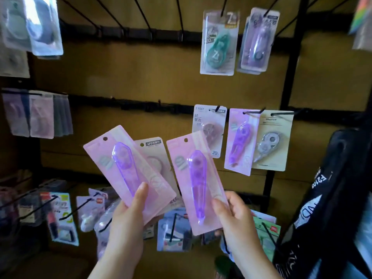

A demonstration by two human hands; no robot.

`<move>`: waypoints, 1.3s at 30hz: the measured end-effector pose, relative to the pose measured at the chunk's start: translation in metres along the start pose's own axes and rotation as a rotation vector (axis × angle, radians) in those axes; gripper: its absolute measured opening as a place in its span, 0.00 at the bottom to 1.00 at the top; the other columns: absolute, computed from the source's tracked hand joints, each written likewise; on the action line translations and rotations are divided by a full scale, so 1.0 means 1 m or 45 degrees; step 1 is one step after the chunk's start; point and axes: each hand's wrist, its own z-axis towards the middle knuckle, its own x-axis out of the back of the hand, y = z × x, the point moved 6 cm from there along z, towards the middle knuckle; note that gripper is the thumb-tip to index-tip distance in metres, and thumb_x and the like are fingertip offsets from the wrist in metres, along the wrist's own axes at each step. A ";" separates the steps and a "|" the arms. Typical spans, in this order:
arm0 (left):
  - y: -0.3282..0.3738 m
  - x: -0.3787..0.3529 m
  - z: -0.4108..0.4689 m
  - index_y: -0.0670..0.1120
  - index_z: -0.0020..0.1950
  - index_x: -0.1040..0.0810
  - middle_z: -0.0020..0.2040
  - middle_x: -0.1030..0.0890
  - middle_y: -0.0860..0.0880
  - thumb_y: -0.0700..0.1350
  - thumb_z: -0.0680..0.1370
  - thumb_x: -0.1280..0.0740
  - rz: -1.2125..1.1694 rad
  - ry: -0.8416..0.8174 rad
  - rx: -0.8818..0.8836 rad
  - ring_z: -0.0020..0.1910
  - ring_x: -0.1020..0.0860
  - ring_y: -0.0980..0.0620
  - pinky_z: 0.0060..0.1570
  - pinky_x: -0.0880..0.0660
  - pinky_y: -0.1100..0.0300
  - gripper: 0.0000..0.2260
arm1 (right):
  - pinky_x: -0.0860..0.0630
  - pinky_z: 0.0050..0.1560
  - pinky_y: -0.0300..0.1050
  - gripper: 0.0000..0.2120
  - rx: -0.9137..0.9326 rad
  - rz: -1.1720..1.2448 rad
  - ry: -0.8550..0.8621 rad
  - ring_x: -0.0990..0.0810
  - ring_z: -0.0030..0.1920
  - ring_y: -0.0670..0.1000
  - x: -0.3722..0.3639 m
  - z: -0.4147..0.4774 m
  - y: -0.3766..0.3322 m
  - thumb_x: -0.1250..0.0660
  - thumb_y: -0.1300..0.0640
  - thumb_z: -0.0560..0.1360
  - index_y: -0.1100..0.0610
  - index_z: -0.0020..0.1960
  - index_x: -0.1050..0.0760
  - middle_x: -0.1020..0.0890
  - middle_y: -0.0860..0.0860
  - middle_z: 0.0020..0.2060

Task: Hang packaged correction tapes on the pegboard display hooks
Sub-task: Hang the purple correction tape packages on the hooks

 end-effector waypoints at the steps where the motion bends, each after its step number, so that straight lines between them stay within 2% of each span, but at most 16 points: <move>1: -0.003 -0.004 0.000 0.47 0.57 0.30 0.43 0.22 0.51 0.47 0.76 0.38 -0.001 -0.016 0.006 0.42 0.23 0.50 0.33 0.22 0.57 0.11 | 0.32 0.29 0.41 0.08 0.025 0.011 0.047 0.31 0.26 0.45 0.011 0.001 -0.003 0.36 0.56 0.74 0.54 0.36 0.27 0.28 0.50 0.27; 3: -0.011 -0.009 0.000 0.46 0.54 0.30 0.43 0.21 0.51 0.46 0.76 0.38 0.015 -0.045 0.021 0.41 0.23 0.51 0.26 0.22 0.61 0.09 | 0.32 0.24 0.34 0.10 0.073 0.082 0.144 0.31 0.23 0.43 0.030 0.003 -0.009 0.38 0.62 0.76 0.56 0.36 0.27 0.27 0.47 0.25; 4: -0.016 -0.011 0.000 0.47 0.53 0.29 0.43 0.21 0.50 0.47 0.76 0.38 0.027 -0.060 0.044 0.41 0.22 0.50 0.26 0.22 0.60 0.08 | 0.33 0.23 0.31 0.10 0.095 0.112 0.197 0.31 0.23 0.42 0.037 0.003 -0.013 0.39 0.63 0.76 0.57 0.36 0.27 0.27 0.47 0.26; 6: -0.026 -0.014 0.002 0.47 0.51 0.28 0.43 0.20 0.48 0.47 0.76 0.38 0.064 -0.077 0.095 0.41 0.21 0.47 0.29 0.23 0.58 0.06 | 0.33 0.22 0.32 0.10 0.129 0.138 0.294 0.31 0.23 0.43 0.047 0.004 -0.017 0.39 0.63 0.76 0.55 0.37 0.27 0.26 0.51 0.28; 10: -0.035 -0.018 0.006 0.43 0.49 0.25 0.41 0.20 0.45 0.46 0.76 0.37 0.093 -0.087 0.139 0.37 0.22 0.45 0.22 0.24 0.63 0.07 | 0.35 0.22 0.34 0.07 0.184 0.233 0.449 0.32 0.21 0.45 0.061 0.005 -0.022 0.35 0.55 0.70 0.50 0.33 0.24 0.27 0.49 0.23; 13: -0.036 -0.022 0.006 0.45 0.44 0.25 0.41 0.20 0.46 0.46 0.74 0.33 0.112 -0.125 0.153 0.38 0.22 0.45 0.23 0.23 0.63 0.05 | 0.36 0.21 0.34 0.12 0.188 0.312 0.529 0.33 0.21 0.46 0.073 0.005 -0.026 0.38 0.63 0.75 0.54 0.34 0.27 0.27 0.50 0.22; 16: -0.040 -0.025 0.004 0.45 0.44 0.23 0.41 0.19 0.47 0.50 0.65 0.30 0.133 -0.165 0.160 0.39 0.21 0.45 0.27 0.22 0.60 0.13 | 0.35 0.19 0.31 0.11 0.152 0.298 0.571 0.31 0.20 0.42 0.082 0.003 -0.031 0.41 0.64 0.76 0.54 0.37 0.28 0.27 0.53 0.28; 18: -0.042 -0.027 0.003 0.44 0.45 0.22 0.41 0.19 0.46 0.49 0.65 0.29 0.112 -0.182 0.177 0.40 0.21 0.44 0.26 0.22 0.60 0.12 | 0.37 0.18 0.29 0.10 0.129 0.269 0.568 0.33 0.18 0.41 0.085 0.004 -0.033 0.41 0.64 0.77 0.55 0.38 0.28 0.29 0.54 0.28; 21: -0.045 -0.030 0.002 0.43 0.46 0.21 0.43 0.18 0.45 0.51 0.65 0.28 0.105 -0.207 0.197 0.44 0.20 0.42 0.34 0.20 0.55 0.15 | 0.37 0.18 0.30 0.10 0.122 0.250 0.553 0.34 0.17 0.42 0.086 0.008 -0.032 0.41 0.63 0.77 0.56 0.38 0.28 0.28 0.51 0.25; 25: -0.045 -0.032 0.002 0.44 0.45 0.22 0.45 0.18 0.44 0.53 0.58 0.30 0.124 -0.231 0.198 0.43 0.20 0.41 0.28 0.21 0.58 0.20 | 0.36 0.19 0.32 0.10 0.106 0.267 0.558 0.35 0.17 0.42 0.087 0.010 -0.029 0.41 0.62 0.77 0.54 0.38 0.27 0.26 0.47 0.23; 28: -0.045 -0.034 0.002 0.46 0.44 0.23 0.46 0.19 0.44 0.52 0.60 0.33 0.115 -0.254 0.210 0.45 0.20 0.42 0.27 0.21 0.59 0.16 | 0.38 0.18 0.29 0.10 0.095 0.249 0.584 0.34 0.17 0.41 0.088 0.010 -0.030 0.41 0.61 0.77 0.53 0.38 0.27 0.28 0.50 0.27; 30: -0.048 -0.035 0.002 0.46 0.43 0.23 0.49 0.19 0.43 0.53 0.60 0.34 0.133 -0.262 0.217 0.48 0.21 0.41 0.34 0.20 0.55 0.16 | 0.39 0.18 0.29 0.10 0.099 0.274 0.606 0.34 0.18 0.41 0.088 0.011 -0.030 0.41 0.62 0.77 0.52 0.38 0.27 0.26 0.49 0.26; 32: -0.049 -0.034 0.001 0.46 0.43 0.23 0.51 0.19 0.41 0.54 0.59 0.31 0.153 -0.259 0.207 0.50 0.21 0.40 0.47 0.23 0.50 0.17 | 0.36 0.18 0.31 0.10 0.111 0.303 0.606 0.33 0.18 0.42 0.088 0.013 -0.031 0.40 0.62 0.77 0.52 0.39 0.26 0.25 0.45 0.23; 34: -0.050 -0.034 0.001 0.47 0.43 0.23 0.51 0.19 0.41 0.58 0.53 0.29 0.175 -0.273 0.202 0.52 0.22 0.39 0.55 0.25 0.43 0.24 | 0.35 0.19 0.32 0.10 0.108 0.302 0.607 0.33 0.18 0.42 0.087 0.014 -0.032 0.40 0.62 0.77 0.52 0.39 0.26 0.24 0.45 0.23; 36: -0.050 -0.034 0.002 0.47 0.44 0.22 0.51 0.19 0.42 0.61 0.49 0.30 0.187 -0.276 0.208 0.53 0.22 0.38 0.59 0.28 0.39 0.29 | 0.35 0.19 0.32 0.10 0.107 0.307 0.609 0.33 0.18 0.42 0.088 0.014 -0.032 0.40 0.62 0.77 0.53 0.40 0.26 0.24 0.45 0.24; 39: -0.050 -0.033 0.003 0.47 0.43 0.22 0.50 0.18 0.43 0.60 0.48 0.30 0.172 -0.285 0.227 0.53 0.22 0.39 0.59 0.28 0.40 0.28 | 0.35 0.19 0.32 0.10 0.097 0.307 0.607 0.33 0.19 0.41 0.087 0.013 -0.032 0.40 0.62 0.77 0.52 0.40 0.26 0.24 0.48 0.28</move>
